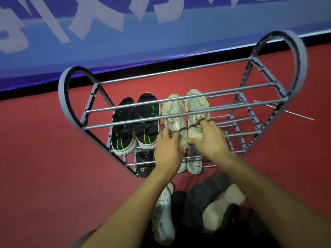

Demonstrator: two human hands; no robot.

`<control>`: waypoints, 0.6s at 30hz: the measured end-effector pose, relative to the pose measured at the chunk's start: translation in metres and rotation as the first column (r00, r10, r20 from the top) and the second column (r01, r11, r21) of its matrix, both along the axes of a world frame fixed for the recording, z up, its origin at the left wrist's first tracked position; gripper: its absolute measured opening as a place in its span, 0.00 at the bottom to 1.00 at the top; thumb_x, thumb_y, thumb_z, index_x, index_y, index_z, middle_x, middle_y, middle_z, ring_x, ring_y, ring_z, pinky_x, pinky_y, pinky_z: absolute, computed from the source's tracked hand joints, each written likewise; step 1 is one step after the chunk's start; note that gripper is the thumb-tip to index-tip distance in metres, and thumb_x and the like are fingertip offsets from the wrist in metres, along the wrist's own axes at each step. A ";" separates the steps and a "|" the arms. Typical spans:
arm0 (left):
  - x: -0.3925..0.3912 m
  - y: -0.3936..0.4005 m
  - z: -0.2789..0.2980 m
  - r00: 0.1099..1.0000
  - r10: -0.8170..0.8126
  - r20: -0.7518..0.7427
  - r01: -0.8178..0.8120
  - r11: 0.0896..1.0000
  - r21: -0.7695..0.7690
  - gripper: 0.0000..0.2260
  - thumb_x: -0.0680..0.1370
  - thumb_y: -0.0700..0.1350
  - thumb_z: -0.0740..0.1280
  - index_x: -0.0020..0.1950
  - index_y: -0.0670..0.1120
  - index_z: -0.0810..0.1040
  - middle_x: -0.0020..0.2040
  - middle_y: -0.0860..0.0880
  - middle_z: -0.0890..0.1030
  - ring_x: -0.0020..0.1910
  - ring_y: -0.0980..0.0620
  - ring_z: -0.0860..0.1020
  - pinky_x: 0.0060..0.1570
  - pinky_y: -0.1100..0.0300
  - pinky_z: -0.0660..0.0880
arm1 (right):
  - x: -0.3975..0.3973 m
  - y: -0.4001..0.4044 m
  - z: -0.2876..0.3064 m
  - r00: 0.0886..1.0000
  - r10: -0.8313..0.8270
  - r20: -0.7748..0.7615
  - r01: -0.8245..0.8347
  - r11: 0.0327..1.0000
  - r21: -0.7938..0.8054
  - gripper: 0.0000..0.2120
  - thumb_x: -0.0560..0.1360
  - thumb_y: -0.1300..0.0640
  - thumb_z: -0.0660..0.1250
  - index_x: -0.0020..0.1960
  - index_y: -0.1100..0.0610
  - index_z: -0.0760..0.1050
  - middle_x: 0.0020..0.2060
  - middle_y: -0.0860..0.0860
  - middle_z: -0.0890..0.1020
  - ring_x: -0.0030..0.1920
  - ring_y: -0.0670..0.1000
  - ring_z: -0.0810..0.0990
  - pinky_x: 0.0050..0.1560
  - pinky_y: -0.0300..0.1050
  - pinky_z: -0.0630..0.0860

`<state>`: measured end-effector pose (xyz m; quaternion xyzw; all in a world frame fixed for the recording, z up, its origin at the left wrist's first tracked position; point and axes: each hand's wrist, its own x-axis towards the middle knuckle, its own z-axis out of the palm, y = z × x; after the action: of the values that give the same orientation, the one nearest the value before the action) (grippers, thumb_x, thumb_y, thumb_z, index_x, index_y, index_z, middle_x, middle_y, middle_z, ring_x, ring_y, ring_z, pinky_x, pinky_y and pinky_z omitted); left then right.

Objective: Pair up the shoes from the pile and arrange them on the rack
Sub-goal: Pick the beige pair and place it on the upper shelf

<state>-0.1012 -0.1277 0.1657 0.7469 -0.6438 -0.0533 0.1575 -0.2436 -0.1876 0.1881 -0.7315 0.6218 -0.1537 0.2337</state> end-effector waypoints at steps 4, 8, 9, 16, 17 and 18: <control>-0.002 0.000 0.001 0.999 0.033 0.007 -0.033 0.999 0.001 0.20 0.69 0.45 0.76 0.58 0.47 0.75 0.58 0.47 0.70 0.58 0.44 0.70 0.37 0.52 0.76 | 0.001 0.000 -0.008 0.999 -0.028 0.015 0.028 0.999 0.020 0.29 0.69 0.45 0.77 0.63 0.55 0.71 0.62 0.54 0.74 0.61 0.60 0.76 0.60 0.54 0.76; -0.003 0.001 0.000 0.998 0.064 -0.005 -0.064 0.998 -0.007 0.19 0.68 0.43 0.75 0.57 0.48 0.75 0.57 0.48 0.70 0.57 0.46 0.70 0.34 0.56 0.73 | -0.008 0.001 -0.011 1.000 -0.016 0.013 0.016 1.000 -0.014 0.28 0.69 0.47 0.77 0.63 0.55 0.72 0.60 0.54 0.76 0.59 0.60 0.77 0.58 0.53 0.76; -0.003 0.002 0.000 0.998 0.066 -0.005 -0.066 0.998 -0.010 0.19 0.68 0.43 0.75 0.57 0.47 0.75 0.58 0.48 0.70 0.57 0.46 0.70 0.35 0.55 0.74 | -0.010 0.001 -0.011 1.000 -0.020 0.019 0.021 1.000 -0.019 0.29 0.68 0.47 0.78 0.64 0.55 0.72 0.59 0.53 0.76 0.59 0.60 0.77 0.57 0.52 0.76; -0.001 0.000 -0.001 0.997 0.075 -0.016 -0.076 0.996 -0.042 0.17 0.67 0.42 0.76 0.53 0.45 0.74 0.56 0.49 0.72 0.55 0.45 0.71 0.33 0.55 0.70 | -0.013 0.001 -0.007 0.992 -0.116 0.054 0.117 0.993 -0.015 0.31 0.66 0.50 0.80 0.64 0.56 0.74 0.60 0.53 0.78 0.60 0.58 0.78 0.58 0.51 0.75; 0.000 -0.001 -0.003 0.997 0.075 -0.012 -0.075 0.996 -0.045 0.17 0.67 0.41 0.76 0.52 0.45 0.74 0.55 0.49 0.72 0.55 0.45 0.71 0.34 0.56 0.69 | -0.012 0.001 -0.008 0.993 -0.108 0.052 0.109 0.994 -0.018 0.31 0.66 0.49 0.80 0.64 0.56 0.74 0.60 0.52 0.78 0.60 0.58 0.78 0.58 0.50 0.75; 0.001 -0.001 -0.004 0.997 0.076 -0.012 -0.076 0.996 -0.051 0.17 0.67 0.41 0.76 0.52 0.45 0.74 0.55 0.49 0.72 0.55 0.45 0.71 0.34 0.56 0.68 | -0.010 0.002 -0.008 0.994 -0.095 0.050 0.097 0.995 -0.026 0.30 0.67 0.49 0.80 0.64 0.56 0.74 0.60 0.52 0.78 0.60 0.58 0.78 0.58 0.50 0.75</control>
<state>-0.1004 -0.1284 0.1617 0.7662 -0.6154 -0.0343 0.1817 -0.2539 -0.1857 0.1802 -0.7001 0.6481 -0.1913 0.2306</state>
